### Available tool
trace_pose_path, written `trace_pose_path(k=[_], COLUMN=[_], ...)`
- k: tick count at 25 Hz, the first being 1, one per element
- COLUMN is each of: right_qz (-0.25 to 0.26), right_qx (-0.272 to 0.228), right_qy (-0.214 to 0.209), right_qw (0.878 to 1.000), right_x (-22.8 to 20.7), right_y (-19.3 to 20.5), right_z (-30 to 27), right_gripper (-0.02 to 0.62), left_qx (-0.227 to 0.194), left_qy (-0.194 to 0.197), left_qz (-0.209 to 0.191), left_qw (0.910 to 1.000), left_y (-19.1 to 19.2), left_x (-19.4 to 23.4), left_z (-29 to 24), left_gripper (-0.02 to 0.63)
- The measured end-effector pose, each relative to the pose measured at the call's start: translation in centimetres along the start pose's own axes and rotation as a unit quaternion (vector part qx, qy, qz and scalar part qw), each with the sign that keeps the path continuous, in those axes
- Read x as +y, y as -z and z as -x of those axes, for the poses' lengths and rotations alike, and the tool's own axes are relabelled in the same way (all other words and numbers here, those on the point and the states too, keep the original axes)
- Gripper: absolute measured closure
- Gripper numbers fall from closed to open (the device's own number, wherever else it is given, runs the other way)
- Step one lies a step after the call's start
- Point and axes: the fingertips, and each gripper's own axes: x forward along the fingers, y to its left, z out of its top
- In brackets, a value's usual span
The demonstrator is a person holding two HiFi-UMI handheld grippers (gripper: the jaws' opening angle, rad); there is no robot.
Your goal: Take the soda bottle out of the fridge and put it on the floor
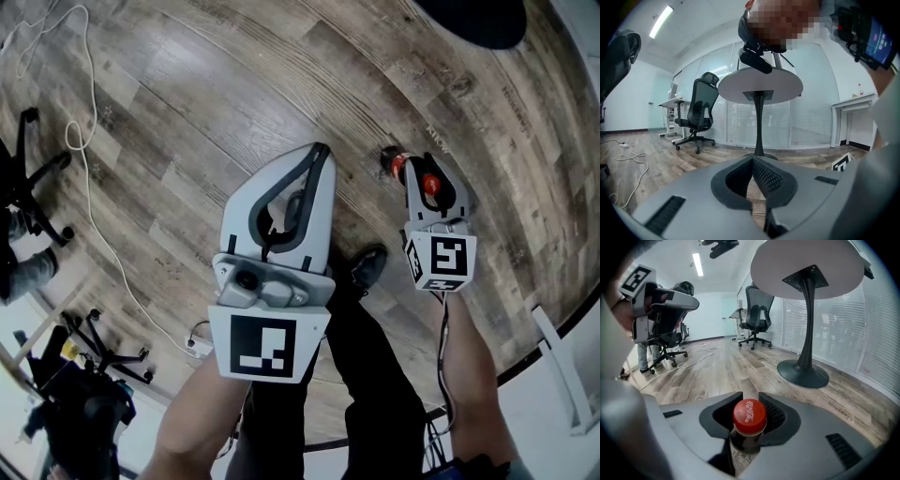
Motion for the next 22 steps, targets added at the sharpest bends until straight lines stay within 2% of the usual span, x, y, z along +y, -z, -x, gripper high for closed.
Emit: trace_pose_path(k=[8,11,14,22], right_qz=[0.005,0.012,0.026,0.037], right_qx=[-0.004,-0.003,0.001,-0.01], right_qy=[-0.006,-0.019,-0.029,-0.035], right_qw=[1.0,1.0,0.999,0.999], right_x=[-0.1,0.3,0.9,1.4], right_y=[-0.5,-0.8,-0.9,-2.1], right_z=[-0.2,-0.6,-0.6,0.4], right_gripper=[0.467,0.403,0.377,0.371], left_qx=[-0.003,-0.003,-0.003,-0.01], left_qy=[-0.002,-0.001,-0.001,-0.002], left_qz=[-0.004,-0.004,-0.005,-0.009], left_qw=[1.0,1.0,1.0,0.9999], left_y=[-0.3,-0.4,-0.8,-2.1], left_x=[0.3,0.1,0.1,-0.2], left_z=[0.3,0.3,0.3,0.3], left_gripper=[0.589,0.589,0.589,0.589])
